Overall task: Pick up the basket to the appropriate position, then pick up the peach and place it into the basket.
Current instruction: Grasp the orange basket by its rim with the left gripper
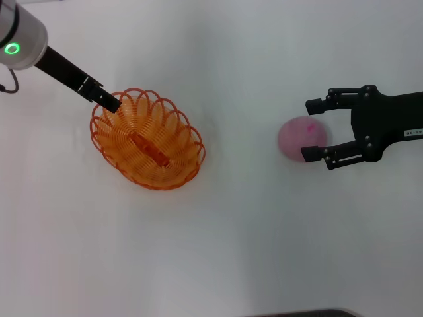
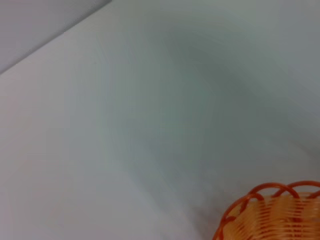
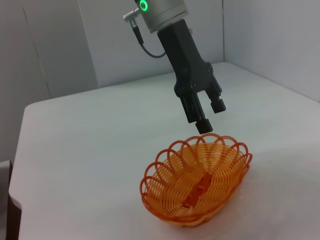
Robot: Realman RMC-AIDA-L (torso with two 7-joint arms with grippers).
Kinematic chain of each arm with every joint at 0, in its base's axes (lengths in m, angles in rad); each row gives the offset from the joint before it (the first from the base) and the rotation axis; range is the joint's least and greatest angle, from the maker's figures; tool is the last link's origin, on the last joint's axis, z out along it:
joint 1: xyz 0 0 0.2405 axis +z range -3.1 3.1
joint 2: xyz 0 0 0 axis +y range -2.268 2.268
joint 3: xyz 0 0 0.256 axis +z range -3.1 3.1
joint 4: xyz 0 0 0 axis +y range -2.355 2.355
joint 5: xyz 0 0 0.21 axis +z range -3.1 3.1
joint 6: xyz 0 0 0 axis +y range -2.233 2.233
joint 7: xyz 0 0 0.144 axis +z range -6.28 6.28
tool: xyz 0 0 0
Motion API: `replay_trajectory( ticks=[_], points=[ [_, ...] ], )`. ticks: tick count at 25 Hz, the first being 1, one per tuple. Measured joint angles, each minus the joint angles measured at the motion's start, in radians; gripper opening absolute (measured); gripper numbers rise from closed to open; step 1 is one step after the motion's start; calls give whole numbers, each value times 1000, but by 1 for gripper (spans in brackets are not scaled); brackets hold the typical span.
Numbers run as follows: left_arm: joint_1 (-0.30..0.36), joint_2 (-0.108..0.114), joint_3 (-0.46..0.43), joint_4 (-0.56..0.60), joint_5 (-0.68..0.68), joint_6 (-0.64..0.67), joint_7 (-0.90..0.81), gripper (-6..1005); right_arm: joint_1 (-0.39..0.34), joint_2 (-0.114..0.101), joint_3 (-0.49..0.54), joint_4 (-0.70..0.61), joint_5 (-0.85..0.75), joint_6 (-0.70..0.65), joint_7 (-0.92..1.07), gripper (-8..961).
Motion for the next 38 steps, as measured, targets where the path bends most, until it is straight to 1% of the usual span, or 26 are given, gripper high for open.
replay_trajectory(
  ticks=[5,10,14,16,20,29,38],
  points=[
    [5,2,28,-2,3,-21,-15,886,-3,0,2,0,0,0,0,912],
    [10,0,33,-26,4,-56,-13,886,-3,1,2,0,-2,1,0,912],
    [14,0,39,-84,4,-108,-7,886,-6,1,3,4,0,10,0,912],
    [13,1,55,-129,5,-152,-7,886,-6,1,3,10,0,15,0,911],
    [14,3,85,-179,5,-203,-7,886,-1,0,3,15,-2,21,0,911],
    [22,-2,95,-182,6,-224,-7,887,0,0,2,15,0,33,-1,911],
    [23,-4,112,-180,6,-221,-5,757,-4,3,0,24,1,59,-4,911]
  ],
)
